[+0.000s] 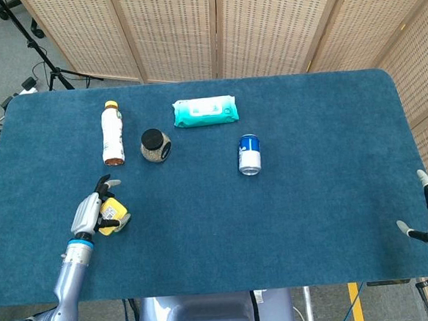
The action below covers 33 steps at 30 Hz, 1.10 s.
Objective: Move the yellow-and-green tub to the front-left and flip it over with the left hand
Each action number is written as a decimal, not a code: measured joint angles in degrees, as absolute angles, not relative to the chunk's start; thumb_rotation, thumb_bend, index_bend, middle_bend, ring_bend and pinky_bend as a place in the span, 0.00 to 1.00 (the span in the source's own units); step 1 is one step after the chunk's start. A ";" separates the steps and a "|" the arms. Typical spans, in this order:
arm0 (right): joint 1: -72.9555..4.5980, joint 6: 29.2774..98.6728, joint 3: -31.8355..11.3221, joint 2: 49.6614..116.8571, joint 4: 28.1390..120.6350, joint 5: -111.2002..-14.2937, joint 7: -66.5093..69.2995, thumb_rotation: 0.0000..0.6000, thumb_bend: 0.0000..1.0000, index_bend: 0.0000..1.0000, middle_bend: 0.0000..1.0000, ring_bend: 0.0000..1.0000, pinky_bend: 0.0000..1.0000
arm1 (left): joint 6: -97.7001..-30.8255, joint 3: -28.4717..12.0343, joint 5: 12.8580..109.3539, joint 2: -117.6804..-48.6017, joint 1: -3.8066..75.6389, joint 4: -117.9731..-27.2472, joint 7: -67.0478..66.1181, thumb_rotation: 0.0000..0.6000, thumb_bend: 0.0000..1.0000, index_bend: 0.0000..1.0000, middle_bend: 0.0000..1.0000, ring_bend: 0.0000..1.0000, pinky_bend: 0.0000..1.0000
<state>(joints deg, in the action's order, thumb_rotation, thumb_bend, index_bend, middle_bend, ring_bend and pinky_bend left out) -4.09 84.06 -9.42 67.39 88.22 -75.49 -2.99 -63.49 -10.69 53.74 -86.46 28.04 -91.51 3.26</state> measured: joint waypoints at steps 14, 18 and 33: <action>-4.11 84.03 -9.20 67.45 88.33 -75.78 -2.99 1.00 0.00 0.07 0.00 0.00 0.00 | -65.00 -7.50 81.48 -85.24 28.29 -84.39 23.66 1.00 0.19 0.32 0.18 0.37 0.63; -4.12 83.92 -9.22 67.37 88.34 -75.66 -2.87 1.00 0.00 0.07 0.00 0.00 0.00 | -67.58 -4.72 90.38 -85.87 28.71 -77.07 35.98 1.00 0.20 0.32 0.18 0.38 0.63; -4.06 84.07 -9.24 67.25 88.45 -75.72 -2.68 1.00 0.00 0.07 0.00 0.00 0.00 | -75.07 3.01 99.61 -88.00 29.23 -60.25 44.88 1.00 0.00 0.25 0.00 0.01 0.19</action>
